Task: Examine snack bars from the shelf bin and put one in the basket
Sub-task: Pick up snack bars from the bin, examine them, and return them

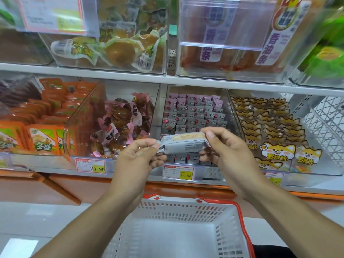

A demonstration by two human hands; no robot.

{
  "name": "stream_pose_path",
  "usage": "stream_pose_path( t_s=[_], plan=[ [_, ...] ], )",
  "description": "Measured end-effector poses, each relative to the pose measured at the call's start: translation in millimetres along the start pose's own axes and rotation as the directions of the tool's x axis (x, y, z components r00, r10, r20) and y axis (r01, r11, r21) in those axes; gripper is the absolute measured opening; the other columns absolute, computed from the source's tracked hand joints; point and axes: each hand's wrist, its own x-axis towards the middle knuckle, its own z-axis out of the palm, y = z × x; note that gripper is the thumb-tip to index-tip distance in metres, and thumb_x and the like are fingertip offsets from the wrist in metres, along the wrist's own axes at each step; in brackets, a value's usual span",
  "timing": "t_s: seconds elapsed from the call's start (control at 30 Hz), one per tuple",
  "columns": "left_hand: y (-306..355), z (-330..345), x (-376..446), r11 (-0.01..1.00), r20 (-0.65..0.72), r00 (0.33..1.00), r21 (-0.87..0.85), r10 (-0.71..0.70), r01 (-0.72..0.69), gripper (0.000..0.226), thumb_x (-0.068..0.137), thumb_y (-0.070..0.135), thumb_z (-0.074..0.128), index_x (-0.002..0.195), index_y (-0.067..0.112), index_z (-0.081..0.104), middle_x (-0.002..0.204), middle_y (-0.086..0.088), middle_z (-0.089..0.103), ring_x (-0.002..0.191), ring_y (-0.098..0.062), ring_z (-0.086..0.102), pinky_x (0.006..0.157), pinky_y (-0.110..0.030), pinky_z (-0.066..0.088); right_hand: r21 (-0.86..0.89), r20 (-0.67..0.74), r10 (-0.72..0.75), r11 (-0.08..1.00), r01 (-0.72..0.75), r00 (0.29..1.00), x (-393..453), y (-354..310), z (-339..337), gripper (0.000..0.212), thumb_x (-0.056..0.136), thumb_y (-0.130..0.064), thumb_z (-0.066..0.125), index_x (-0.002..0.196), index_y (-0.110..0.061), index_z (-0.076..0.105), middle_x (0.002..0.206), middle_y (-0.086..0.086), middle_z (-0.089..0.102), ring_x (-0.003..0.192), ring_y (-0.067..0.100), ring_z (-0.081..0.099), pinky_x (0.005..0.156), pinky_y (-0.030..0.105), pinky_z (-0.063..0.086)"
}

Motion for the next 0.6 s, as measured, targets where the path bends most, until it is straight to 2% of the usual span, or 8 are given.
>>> stream_pose_path(
  t_s=[0.07, 0.13, 0.17, 0.23, 0.3, 0.37, 0.5, 0.6],
  plan=[
    [1.6, -1.0, 1.1, 0.999, -0.006, 1.0, -0.033, -0.002, 0.001, 0.013, 0.097, 0.002, 0.059, 0.103, 0.011, 0.066, 0.068, -0.006, 0.073, 0.067, -0.013, 0.072, 0.059, -0.016, 0.056, 0.05, 0.119, 0.005, 0.999, -0.011, 0.993, 0.5, -3.0, -2.3, 0.029, 0.096, -0.038, 0.054, 0.107, -0.023, 0.076, 0.106, 0.008, 0.076, 0.084, 0.018, 0.067, 0.069, 0.029, 0.059],
    [2.5, -2.5, 3.3, 0.998, -0.011, 1.0, -0.055, -0.01, 0.009, 0.013, 0.098, 0.001, 0.057, 0.102, 0.01, 0.066, 0.066, -0.006, 0.072, 0.064, -0.012, 0.071, 0.059, -0.017, 0.056, 0.118, 0.248, -0.001, 0.993, -0.029, 0.969, 1.9, -7.9, -6.8, 0.034, 0.09, -0.044, 0.06, 0.114, -0.024, 0.075, 0.106, 0.009, 0.075, 0.087, 0.02, 0.067, 0.07, 0.031, 0.059],
    [2.6, -3.4, 4.7, 0.998, -0.014, 1.0, -0.068, -0.019, 0.018, 0.013, 0.098, 0.002, 0.056, 0.101, 0.009, 0.067, 0.066, -0.005, 0.073, 0.063, -0.011, 0.071, 0.059, -0.017, 0.056, 0.112, 0.309, -0.017, 0.993, -0.018, 0.951, 2.8, -9.2, -9.8, 0.036, 0.086, -0.041, 0.068, 0.117, -0.024, 0.074, 0.103, 0.008, 0.073, 0.088, 0.02, 0.067, 0.072, 0.031, 0.059],
    [1.9, -5.9, 8.2, 0.994, -0.021, 0.999, -0.101, -0.045, 0.043, 0.011, 0.098, 0.005, 0.058, 0.099, 0.008, 0.068, 0.067, -0.005, 0.073, 0.062, -0.01, 0.07, 0.058, -0.017, 0.055, 0.033, 0.382, -0.067, 0.998, 0.059, 0.922, 5.1, -9.0, -15.0, 0.043, 0.077, -0.023, 0.08, 0.12, -0.025, 0.072, 0.091, 0.001, 0.07, 0.085, 0.018, 0.066, 0.076, 0.028, 0.059],
    [0.3, -7.2, 11.3, 0.987, -0.011, 0.996, -0.141, -0.084, 0.081, 0.01, 0.097, 0.006, 0.06, 0.097, 0.006, 0.07, 0.067, -0.006, 0.072, 0.06, -0.01, 0.069, 0.056, -0.017, 0.055, -0.095, 0.347, -0.115, 0.983, 0.157, 0.931, 6.5, -8.2, -16.4, 0.045, 0.073, -0.013, 0.079, 0.116, -0.024, 0.073, 0.08, -0.006, 0.069, 0.079, 0.014, 0.064, 0.075, 0.024, 0.058],
    [-2.1, -6.6, 12.9, 0.978, 0.016, 0.993, -0.171, -0.118, 0.119, 0.012, 0.095, 0.006, 0.061, 0.093, 0.005, 0.073, 0.065, -0.006, 0.07, 0.06, -0.013, 0.07, 0.055, -0.017, 0.054, -0.173, 0.265, -0.164, 0.961, 0.214, 0.95, 8.3, -8.6, -14.6, 0.037, 0.07, -0.017, 0.077, 0.107, -0.024, 0.076, 0.082, -0.004, 0.074, 0.077, 0.013, 0.066, 0.073, 0.021, 0.057],
    [-4.6, -2.9, 13.2, 0.985, 0.04, 0.993, -0.128, -0.115, 0.12, 0.019, 0.097, 0.004, 0.059, 0.087, 0.008, 0.075, 0.07, -0.01, 0.073, 0.071, -0.02, 0.075, 0.059, -0.02, 0.057, -0.16, 0.152, -0.243, 0.95, 0.266, 0.958, 18.6, -9.5, -14.1, 0.023, 0.073, -0.018, 0.075, 0.096, -0.015, 0.078, 0.097, 0.003, 0.079, 0.085, 0.015, 0.071, 0.074, 0.024, 0.06],
    [-3.4, 0.4, 9.6, 1.0, 0.077, 0.997, 0.025, -0.02, 0.018, 0.017, 0.096, 0.007, 0.062, 0.092, 0.014, 0.076, 0.085, -0.012, 0.077, 0.082, -0.023, 0.077, 0.066, -0.022, 0.059, -0.128, 0.031, -0.257, 0.957, 0.258, 0.966, 30.7, -7.7, -10.9, 0.014, 0.08, -0.023, 0.074, 0.092, -0.019, 0.078, 0.092, -0.004, 0.079, 0.085, 0.011, 0.073, 0.076, 0.024, 0.059]
  ],
)
